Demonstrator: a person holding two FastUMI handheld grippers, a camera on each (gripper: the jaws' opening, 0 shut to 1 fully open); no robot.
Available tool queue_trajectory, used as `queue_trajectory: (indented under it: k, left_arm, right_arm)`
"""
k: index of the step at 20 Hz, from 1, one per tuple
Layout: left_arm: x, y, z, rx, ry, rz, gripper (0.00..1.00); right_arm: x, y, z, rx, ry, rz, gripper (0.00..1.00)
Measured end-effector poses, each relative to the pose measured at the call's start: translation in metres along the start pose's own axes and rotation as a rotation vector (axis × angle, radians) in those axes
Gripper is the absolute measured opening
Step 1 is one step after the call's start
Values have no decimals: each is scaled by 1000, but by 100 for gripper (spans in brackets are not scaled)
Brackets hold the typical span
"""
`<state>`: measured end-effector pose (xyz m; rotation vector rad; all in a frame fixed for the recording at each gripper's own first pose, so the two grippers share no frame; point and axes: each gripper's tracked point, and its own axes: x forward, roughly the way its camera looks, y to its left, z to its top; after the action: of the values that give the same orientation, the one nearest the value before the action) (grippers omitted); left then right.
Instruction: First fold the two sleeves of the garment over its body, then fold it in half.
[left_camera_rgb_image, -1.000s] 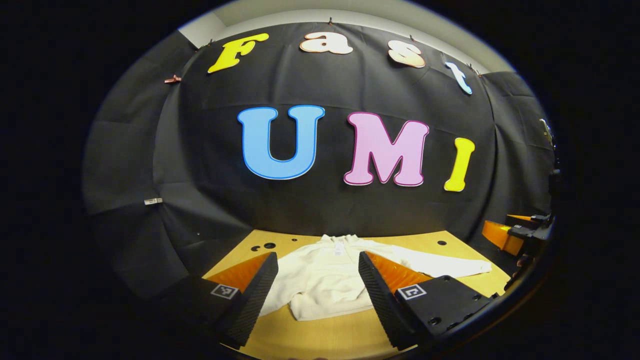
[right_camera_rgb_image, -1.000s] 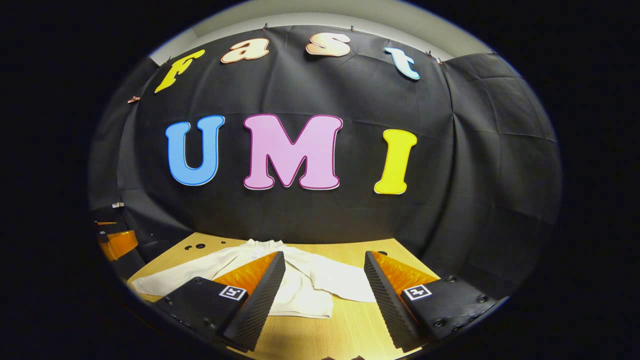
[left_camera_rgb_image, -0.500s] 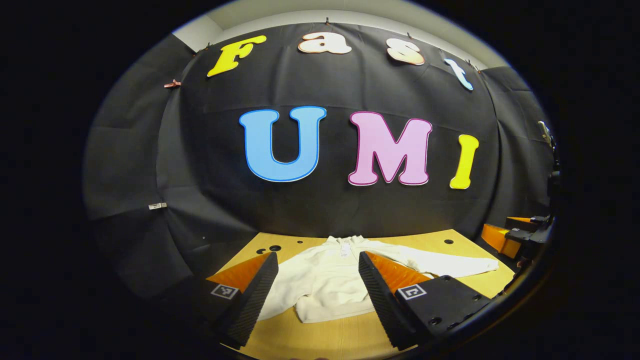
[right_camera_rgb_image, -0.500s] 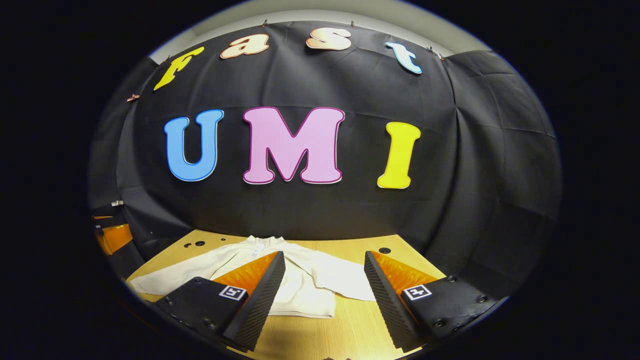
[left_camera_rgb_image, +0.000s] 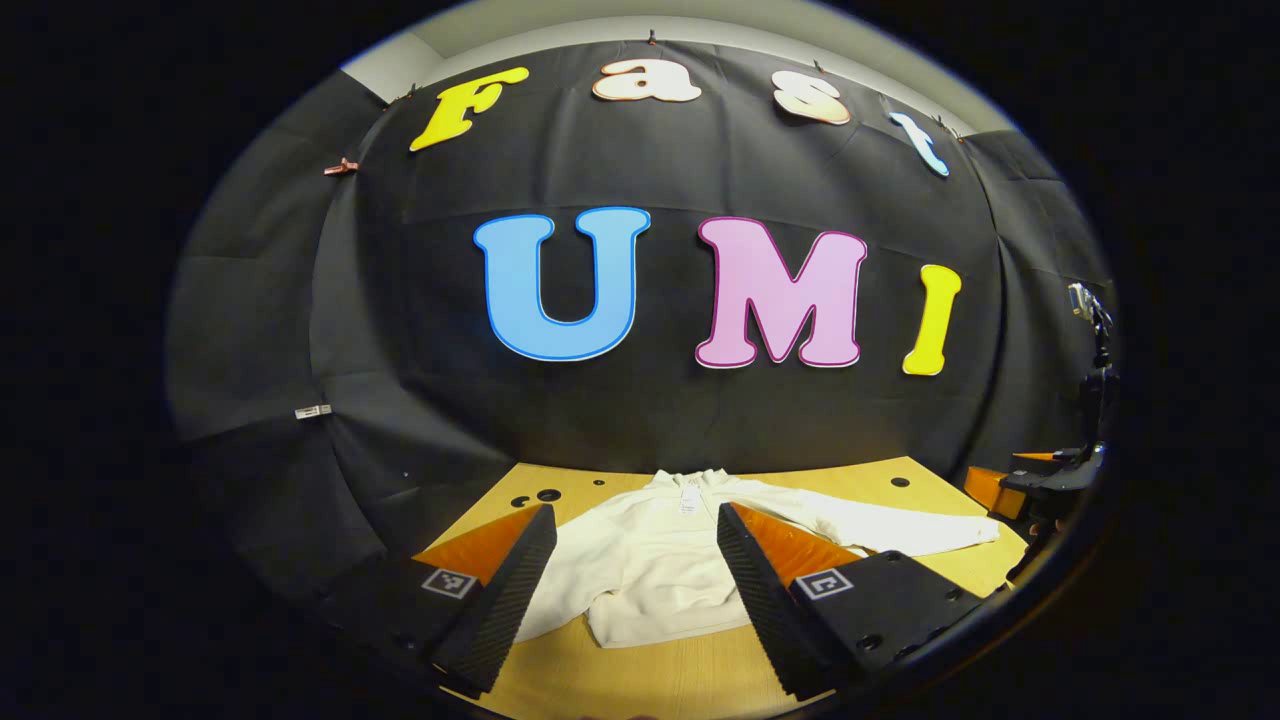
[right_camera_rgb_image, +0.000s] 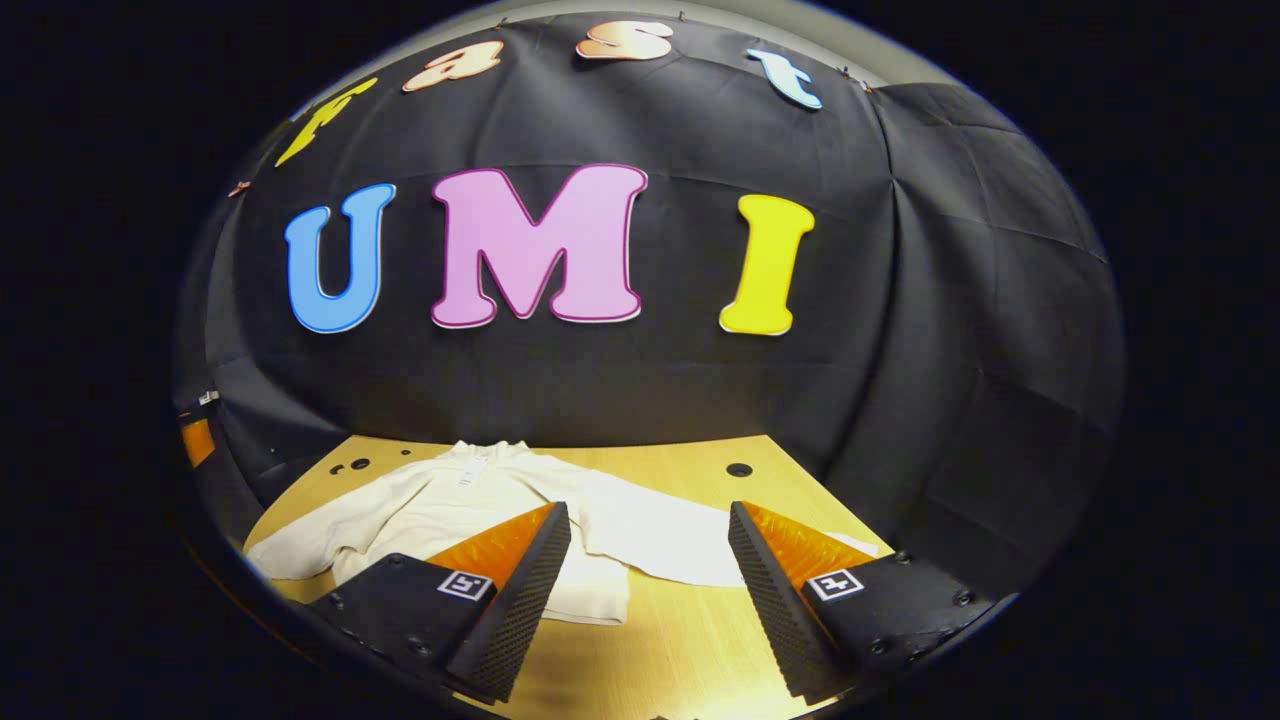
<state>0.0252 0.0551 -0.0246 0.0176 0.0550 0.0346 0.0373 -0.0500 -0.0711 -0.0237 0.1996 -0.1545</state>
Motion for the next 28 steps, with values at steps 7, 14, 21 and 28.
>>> queue_trajectory:
  k: [7, 14, 21, 28]
  left_arm:
    - [6, -12, -10, 14, 48, 23, 99]
    - [15, -29, -26, 8, 89, 88, 100]
    - [24, -68, -47, -21, 134, 88, 99]
    - [31, -84, -62, -4, 171, 71, 99]
  right_arm:
    - [37, -65, -25, 27, 77, -87, 98]
    - [78, -132, -56, 39, 148, -184, 98]
    - [113, -192, -105, 52, 258, -257, 98]
    - [147, -245, -149, 93, 365, -357, 98]
